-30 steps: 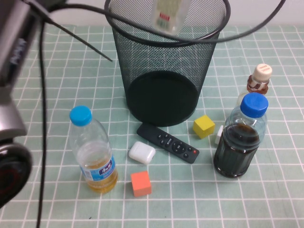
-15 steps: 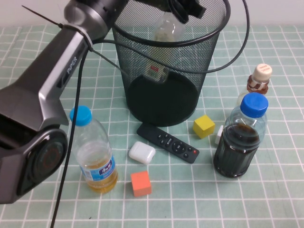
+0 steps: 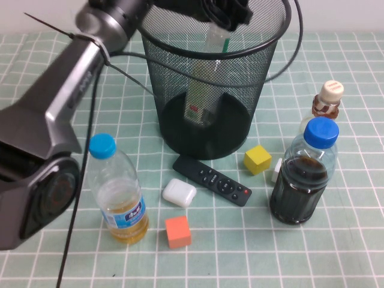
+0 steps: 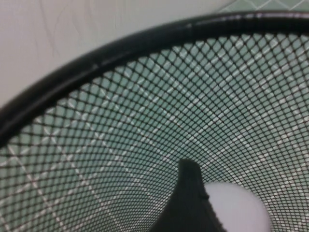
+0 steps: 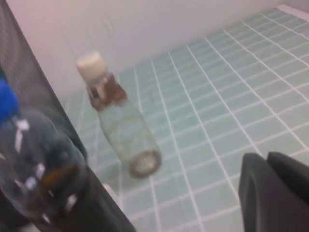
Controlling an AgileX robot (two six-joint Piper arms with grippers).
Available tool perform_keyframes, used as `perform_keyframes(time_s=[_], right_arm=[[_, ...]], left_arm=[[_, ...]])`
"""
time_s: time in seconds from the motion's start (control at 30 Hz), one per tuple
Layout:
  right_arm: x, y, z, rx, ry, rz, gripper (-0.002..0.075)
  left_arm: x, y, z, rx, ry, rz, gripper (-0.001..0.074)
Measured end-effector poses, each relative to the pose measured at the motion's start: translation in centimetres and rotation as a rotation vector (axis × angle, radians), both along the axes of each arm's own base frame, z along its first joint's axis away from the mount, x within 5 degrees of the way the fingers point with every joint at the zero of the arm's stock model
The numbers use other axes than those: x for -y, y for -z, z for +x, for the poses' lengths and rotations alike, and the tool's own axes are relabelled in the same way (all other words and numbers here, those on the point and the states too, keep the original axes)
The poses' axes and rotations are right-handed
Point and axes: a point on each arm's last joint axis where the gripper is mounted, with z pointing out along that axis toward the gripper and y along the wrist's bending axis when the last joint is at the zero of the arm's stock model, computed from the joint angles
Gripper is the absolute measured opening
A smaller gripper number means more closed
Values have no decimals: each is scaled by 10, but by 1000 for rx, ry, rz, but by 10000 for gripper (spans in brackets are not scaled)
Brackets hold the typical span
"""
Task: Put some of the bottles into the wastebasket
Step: Place the bottle in the trash can, then pick up a bottle from the table with right arm
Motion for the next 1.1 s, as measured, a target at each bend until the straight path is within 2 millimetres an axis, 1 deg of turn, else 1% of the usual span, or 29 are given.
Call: perform_keyframes(time_s=[0.07, 0.1, 0.17, 0.23, 0.27, 0.3, 0.33, 0.37, 0.43, 0.5, 0.6, 0.73, 0.8, 0.93, 1.0, 1.1], right_arm=[[1, -5, 0, 59, 17, 119, -8], [2, -8, 0, 89, 31, 150, -8], [5, -12, 0, 141, 57, 205, -8], [5, -13, 0, 145, 57, 231, -8], [3, -16, 0, 136, 41, 238, -8], [1, -20, -1, 126, 21, 240, -8], [-2, -27, -2, 109, -7, 239, -8], [-5, -39, -3, 94, -37, 228, -8], [-10, -57, -3, 28, -89, 180, -8], [-14, -75, -1, -61, -140, 118, -8], [-15, -104, 7, -204, -185, 4, -8], [-12, -137, 27, -384, -215, -117, -8], [-10, -147, 42, -459, -232, -159, -8], [-8, -166, 75, -527, -274, -213, -8], [-8, -176, 93, -532, -306, -232, -8], [-10, -182, 125, -552, -368, -257, -6]], left_arm=[[-4, -14, -5, 17, 0, -12, 481], [-6, -23, -9, 33, 1, -21, 476], [-12, -46, -20, 63, 3, -47, 438], [-18, -70, -33, 93, 9, -70, 349], [-21, -79, -38, 102, 11, -74, 300], [-25, -89, -45, 113, 15, -79, 233], [-29, -99, -52, 119, 19, -80, 162], [-32, -105, -57, 122, 23, -80, 104], [-38, -118, -70, 120, 35, -70, 42], [-43, -127, -80, 104, 47, -53, 18], [-52, -136, -96, 77, 70, 4, 4], [-67, -151, -117, 81, 71, 59, -1], [-77, -161, -131, 88, 64, 81, -1], [-103, -182, -169, 96, 49, 120, -1], [-115, -187, -188, 95, 40, 135, -1], [-132, -184, -215, 82, 26, 160, -1]])
